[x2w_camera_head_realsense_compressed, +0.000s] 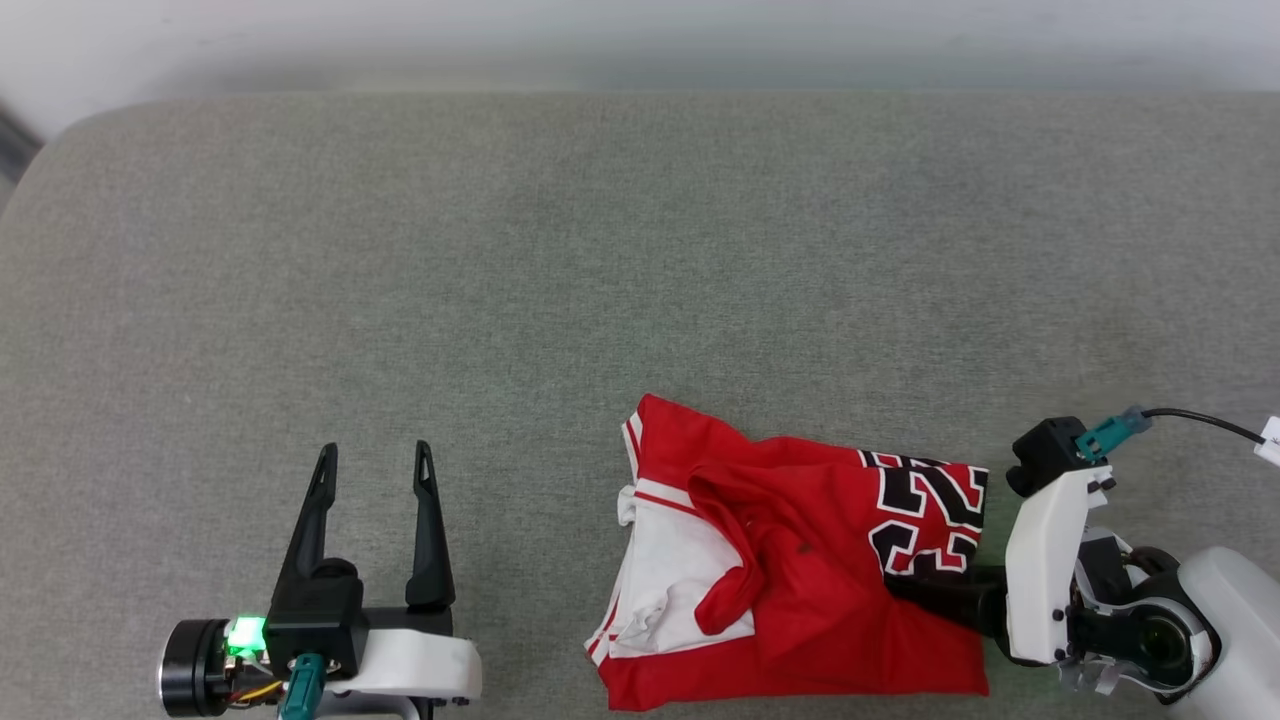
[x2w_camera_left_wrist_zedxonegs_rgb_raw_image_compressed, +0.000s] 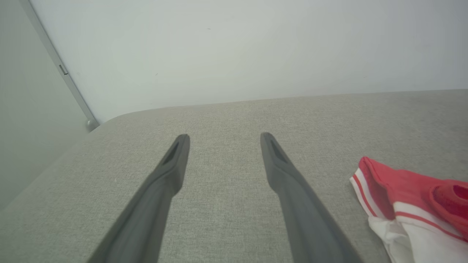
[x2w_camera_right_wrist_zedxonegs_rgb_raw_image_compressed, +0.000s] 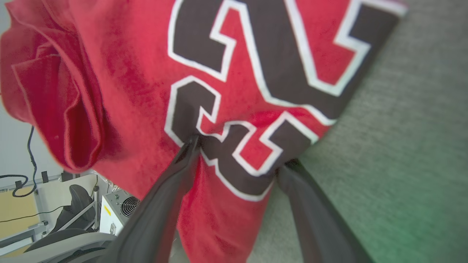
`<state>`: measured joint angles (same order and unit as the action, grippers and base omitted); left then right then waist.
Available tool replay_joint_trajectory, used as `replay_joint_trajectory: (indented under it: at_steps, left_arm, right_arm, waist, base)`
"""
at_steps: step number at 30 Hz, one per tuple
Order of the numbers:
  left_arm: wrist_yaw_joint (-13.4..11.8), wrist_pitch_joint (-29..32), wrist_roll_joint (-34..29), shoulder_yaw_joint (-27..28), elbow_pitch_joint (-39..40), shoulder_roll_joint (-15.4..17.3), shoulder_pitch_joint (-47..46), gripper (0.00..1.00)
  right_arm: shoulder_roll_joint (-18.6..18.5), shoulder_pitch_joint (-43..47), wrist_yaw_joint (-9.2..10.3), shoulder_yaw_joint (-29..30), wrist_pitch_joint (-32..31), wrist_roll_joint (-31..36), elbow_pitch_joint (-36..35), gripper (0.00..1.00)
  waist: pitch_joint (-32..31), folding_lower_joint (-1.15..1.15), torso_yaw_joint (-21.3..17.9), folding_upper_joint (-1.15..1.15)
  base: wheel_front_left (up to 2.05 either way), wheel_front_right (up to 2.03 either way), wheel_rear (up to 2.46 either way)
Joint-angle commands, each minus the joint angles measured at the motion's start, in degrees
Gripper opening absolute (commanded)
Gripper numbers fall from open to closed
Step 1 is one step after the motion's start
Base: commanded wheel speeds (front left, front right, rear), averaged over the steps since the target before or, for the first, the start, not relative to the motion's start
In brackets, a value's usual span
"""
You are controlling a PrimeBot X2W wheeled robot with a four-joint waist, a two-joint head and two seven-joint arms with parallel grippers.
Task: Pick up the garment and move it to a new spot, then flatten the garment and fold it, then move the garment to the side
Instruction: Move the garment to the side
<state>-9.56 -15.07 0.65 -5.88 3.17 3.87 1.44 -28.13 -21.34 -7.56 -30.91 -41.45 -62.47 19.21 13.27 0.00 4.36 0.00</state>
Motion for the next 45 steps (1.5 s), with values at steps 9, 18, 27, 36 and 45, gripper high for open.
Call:
replay_joint_trajectory:
  at_steps: [9, 18, 27, 36, 45]
  left_arm:
    - [-0.15, -0.13, 0.06, -0.22, -0.96, -0.18, -1.21, 1.00]
    - [-0.59, -0.13, 0.20, 0.65, -1.18, -0.06, 2.29, 1.00]
    - [-1.01, -0.13, 0.45, 2.46, -0.24, 0.17, 4.39, 1.00]
    - [-0.64, -0.13, -0.11, 3.47, 1.73, 0.84, 1.66, 1.00]
    - [0.27, -0.13, -1.40, 3.45, 3.22, 3.34, -2.41, 1.00]
  right_arm:
    - [1.12, -1.04, 0.49, -7.34, 5.50, 2.10, 4.69, 0.00]
    - [-4.11, -8.04, 0.09, -10.68, 10.92, 1.81, -3.24, 0.00]
    - [-11.68, -16.06, 0.09, -16.11, 10.74, 5.41, -14.17, 0.00]
    - [-20.03, -22.30, 0.10, -14.89, 12.18, 9.30, -15.05, 0.00]
    - [-26.01, -28.35, 0.11, -12.71, 14.49, 15.40, -4.42, 0.00]
  waist:
    - [0.64, 0.00, 1.17, 0.00]
    - [-4.44, 0.00, -1.74, 0.00]
    - [-5.23, 0.00, -9.86, 0.00]
    - [1.21, 0.00, -16.78, 0.00]
    - [9.86, 0.00, -18.71, 0.00]
  base:
    - [0.00, 0.00, 0.00]
    - [0.00, 0.00, 0.00]
    - [0.00, 0.00, 0.00]
    - [0.00, 0.00, 0.00]
    - [0.00, 0.00, 0.00]
